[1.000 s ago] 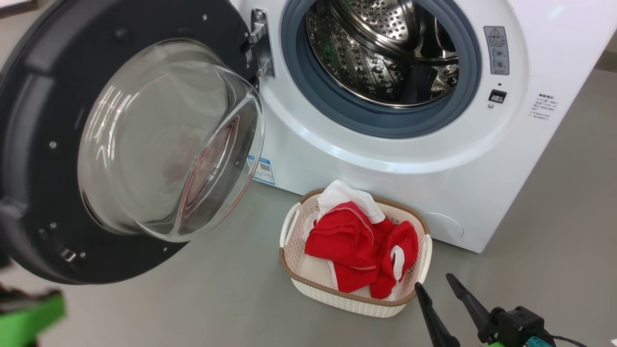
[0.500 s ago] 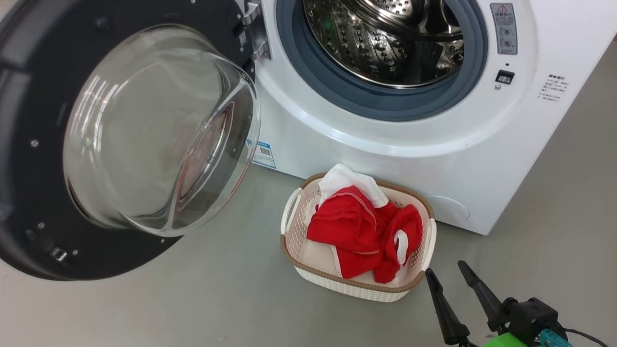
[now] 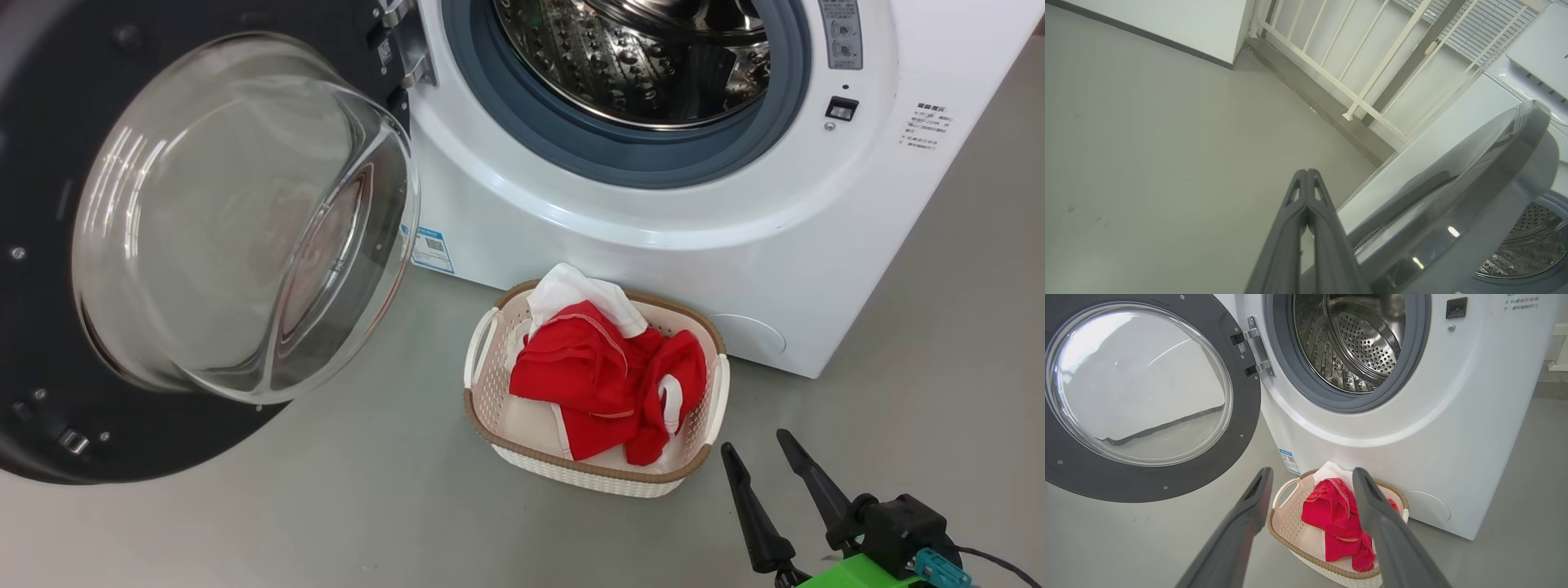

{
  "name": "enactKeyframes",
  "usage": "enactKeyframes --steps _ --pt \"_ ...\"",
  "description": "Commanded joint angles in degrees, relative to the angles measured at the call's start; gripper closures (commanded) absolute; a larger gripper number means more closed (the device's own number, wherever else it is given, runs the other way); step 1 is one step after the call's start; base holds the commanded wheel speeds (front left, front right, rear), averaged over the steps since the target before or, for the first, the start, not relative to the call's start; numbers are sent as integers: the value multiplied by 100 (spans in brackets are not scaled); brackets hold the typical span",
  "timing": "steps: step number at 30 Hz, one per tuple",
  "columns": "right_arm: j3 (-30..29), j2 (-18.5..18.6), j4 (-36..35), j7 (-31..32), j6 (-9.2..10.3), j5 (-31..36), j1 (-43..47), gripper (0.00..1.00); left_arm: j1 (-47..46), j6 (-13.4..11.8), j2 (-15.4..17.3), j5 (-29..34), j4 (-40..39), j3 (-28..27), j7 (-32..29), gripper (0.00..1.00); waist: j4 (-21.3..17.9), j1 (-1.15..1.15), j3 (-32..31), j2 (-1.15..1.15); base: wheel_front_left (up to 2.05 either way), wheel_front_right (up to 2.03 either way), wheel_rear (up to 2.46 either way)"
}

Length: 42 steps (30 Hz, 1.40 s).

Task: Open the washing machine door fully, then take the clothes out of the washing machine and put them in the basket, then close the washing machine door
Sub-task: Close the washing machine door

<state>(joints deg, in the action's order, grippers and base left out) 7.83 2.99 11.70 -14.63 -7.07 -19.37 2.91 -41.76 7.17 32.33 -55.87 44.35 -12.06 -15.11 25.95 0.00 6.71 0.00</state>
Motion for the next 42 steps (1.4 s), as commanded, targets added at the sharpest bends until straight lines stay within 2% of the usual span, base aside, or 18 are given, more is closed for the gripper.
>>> enactKeyframes --steps 1,7,13,20,30,42 --pt "103 -7 -155 -37 -42 98 -217 0 95 31 513 -166 -52 -68 -153 100 -19 0 -6 0 0 0 0" --pt "82 -10 -176 -37 -42 120 -160 0 240 31 633 -729 -8 252 -801 100 -52 0 -58 0 0 0 0" --pt "29 -11 -203 -37 -42 136 -105 0 519 32 699 -1382 -405 587 -1466 100 -67 0 -151 0 0 0 0" --pt "16 -11 -212 -37 -42 297 -20 0 879 32 774 -1861 -908 714 -1655 100 -119 0 -283 0 0 0 0" --pt "-17 -4 -273 -37 -42 484 181 0 1683 32 885 -2518 -2289 1068 -1988 100 -272 0 -457 0 0 0 0" --pt "-31 -6 -289 -37 -42 546 196 0 2018 32 815 -2775 -3654 1576 -1871 100 -692 0 -427 0 0 0 0"
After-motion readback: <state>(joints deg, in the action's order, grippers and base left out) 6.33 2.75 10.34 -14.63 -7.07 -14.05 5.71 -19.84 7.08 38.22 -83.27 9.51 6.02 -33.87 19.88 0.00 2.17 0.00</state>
